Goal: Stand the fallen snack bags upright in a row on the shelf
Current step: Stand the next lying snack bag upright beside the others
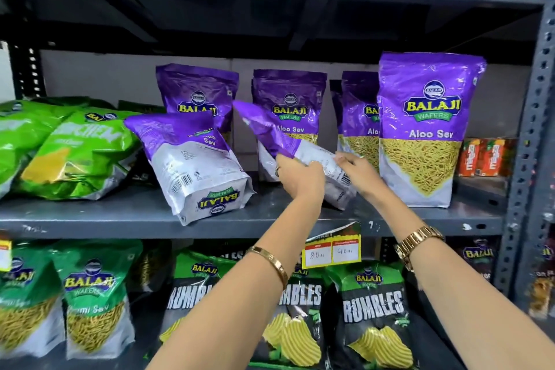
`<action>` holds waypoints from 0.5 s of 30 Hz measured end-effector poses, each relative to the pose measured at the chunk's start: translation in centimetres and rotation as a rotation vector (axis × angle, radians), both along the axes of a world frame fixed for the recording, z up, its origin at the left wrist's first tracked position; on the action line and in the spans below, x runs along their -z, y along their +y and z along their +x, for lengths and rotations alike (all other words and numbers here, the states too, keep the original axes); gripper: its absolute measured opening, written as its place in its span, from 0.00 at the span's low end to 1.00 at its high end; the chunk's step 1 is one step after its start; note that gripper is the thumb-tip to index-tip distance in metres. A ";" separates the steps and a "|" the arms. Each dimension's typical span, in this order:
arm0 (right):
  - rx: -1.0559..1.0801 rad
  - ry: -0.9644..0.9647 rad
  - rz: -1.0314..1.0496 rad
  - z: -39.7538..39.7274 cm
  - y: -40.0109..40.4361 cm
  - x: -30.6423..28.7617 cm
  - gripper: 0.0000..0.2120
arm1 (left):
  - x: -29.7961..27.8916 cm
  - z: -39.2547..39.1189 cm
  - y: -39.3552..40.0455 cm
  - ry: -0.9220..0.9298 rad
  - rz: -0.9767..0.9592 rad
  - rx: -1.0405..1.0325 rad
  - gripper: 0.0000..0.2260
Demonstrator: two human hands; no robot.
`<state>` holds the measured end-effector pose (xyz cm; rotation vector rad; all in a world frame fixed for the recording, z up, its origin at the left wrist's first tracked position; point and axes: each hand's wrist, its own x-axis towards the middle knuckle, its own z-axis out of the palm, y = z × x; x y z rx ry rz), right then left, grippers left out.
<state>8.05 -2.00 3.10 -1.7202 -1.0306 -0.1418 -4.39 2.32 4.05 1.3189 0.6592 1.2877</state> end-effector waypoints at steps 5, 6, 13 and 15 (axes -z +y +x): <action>-0.108 0.085 0.015 -0.2 0.5 0.3 0.21 | -1.6 -0.1 0.8 0.101 0.323 0.003 0.18; -0.133 0.087 0.021 -0.3 0.6 0.3 0.20 | -1.8 -0.2 1.0 0.121 0.371 0.008 0.17; -0.263 0.128 0.039 -0.2 1.8 1.7 0.19 | -2.4 0.2 3.0 0.257 0.606 0.081 0.27; -0.312 0.192 0.039 0.2 2.2 2.2 0.19 | -2.4 0.4 3.7 0.232 0.581 0.144 0.27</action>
